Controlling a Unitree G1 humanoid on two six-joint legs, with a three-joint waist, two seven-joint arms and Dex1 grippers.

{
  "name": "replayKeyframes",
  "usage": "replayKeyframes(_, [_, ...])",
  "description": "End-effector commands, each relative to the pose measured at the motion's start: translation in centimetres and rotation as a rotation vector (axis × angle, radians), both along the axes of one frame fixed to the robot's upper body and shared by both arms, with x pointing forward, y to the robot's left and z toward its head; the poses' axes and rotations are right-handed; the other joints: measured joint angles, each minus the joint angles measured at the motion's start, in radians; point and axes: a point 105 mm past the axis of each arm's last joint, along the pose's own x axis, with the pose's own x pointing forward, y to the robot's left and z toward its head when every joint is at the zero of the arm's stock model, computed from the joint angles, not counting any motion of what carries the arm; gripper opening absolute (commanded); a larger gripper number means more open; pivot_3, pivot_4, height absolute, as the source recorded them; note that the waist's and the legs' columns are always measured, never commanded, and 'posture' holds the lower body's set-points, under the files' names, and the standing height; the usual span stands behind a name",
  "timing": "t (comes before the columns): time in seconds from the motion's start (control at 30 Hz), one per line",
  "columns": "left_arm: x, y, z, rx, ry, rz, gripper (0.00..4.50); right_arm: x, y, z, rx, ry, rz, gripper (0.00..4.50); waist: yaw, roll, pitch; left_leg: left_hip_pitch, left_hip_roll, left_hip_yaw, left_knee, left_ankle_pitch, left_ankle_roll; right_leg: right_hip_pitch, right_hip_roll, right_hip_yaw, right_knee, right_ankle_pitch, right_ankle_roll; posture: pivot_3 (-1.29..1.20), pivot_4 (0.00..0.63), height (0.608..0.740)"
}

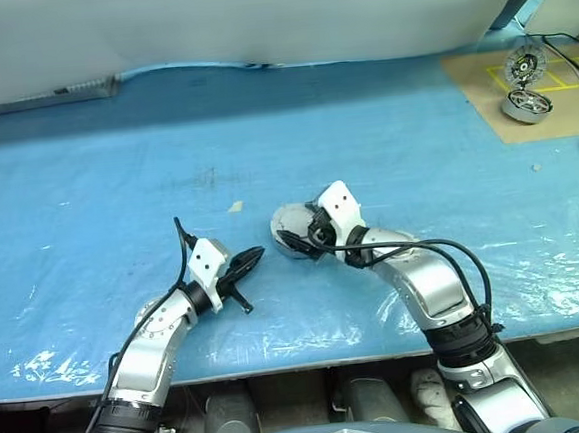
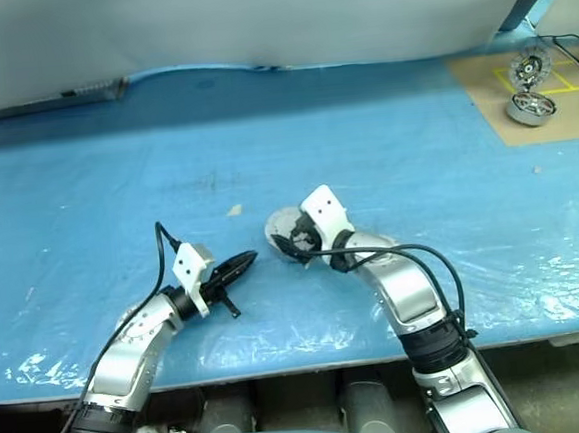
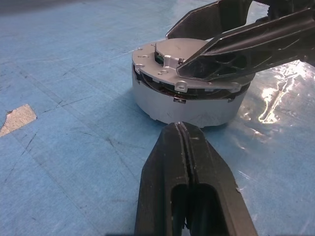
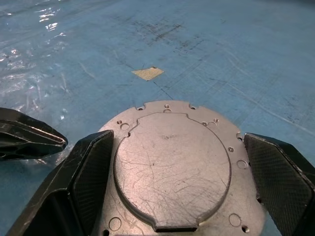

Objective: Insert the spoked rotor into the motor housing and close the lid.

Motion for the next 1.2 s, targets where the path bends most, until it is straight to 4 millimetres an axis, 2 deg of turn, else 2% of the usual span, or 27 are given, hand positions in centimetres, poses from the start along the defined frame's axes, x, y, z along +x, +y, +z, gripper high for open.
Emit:
replayKeyframes(0.03, [0.0, 0.0, 0.8, -0.006, -0.035, -0.001, 0.0, -0.2, -0.6, 0.0, 0.002, -0.025, -0.008, 3.88, 0.001, 0.0, 0.0, 0.0, 0.0, 0.0, 0.0, 0.0, 0.0, 0.0, 0.0, 0.0, 0.0, 0.0, 0.0, 0.0, 0.15, 0.74])
replayKeyframes(0.13, [-0.1, 0.0, 0.7, -0.006, -0.034, 0.0, 0.0, -0.3, -0.6, -0.1, 0.006, -0.033, -0.007, 2.98, 0.001, 0.0, 0.0, 0.0, 0.0, 0.0, 0.0, 0.0, 0.0, 0.0, 0.0, 0.0, 0.0, 0.0, 0.0, 0.0, 0.15, 0.74])
replayKeyframes(0.63, [0.0, -0.4, 1.3, -0.008, -0.04, -0.005, 0.0, -0.3, 0.3, -0.5, 0.015, -0.025, -0.034, 2.98, -0.002, 0.0, 0.0, 0.001, 0.0, 0.0, 0.001, 0.0, 0.0, 0.001, 0.0, 0.001, 0.001, 0.0, 0.0, 0.0, 0.15, 0.74])
replayKeyframes(0.8, [0.0, -0.4, 1.4, -0.012, -0.036, -0.003, 0.0, -0.3, 0.5, -1.3, -0.036, -0.029, -0.045, 2.98, -0.002, 0.0, 0.0, 0.002, 0.0, 0.0, 0.001, 0.0, 0.0, 0.002, 0.0, 0.001, 0.002, 0.0, 0.001, 0.0, 0.15, 0.74])
replayKeyframes(1.2, [-0.1, -0.5, 1.1, -0.011, -0.025, -0.007, 0.0, 0.0, 1.1, -1.8, -0.112, -0.006, -0.065, 2.98, -0.002, 0.0, -0.001, 0.007, 0.0, 0.0, 0.001, 0.0, 0.0, 0.005, 0.0, 0.002, 0.003, 0.0, 0.001, 0.0, 0.15, 0.74])
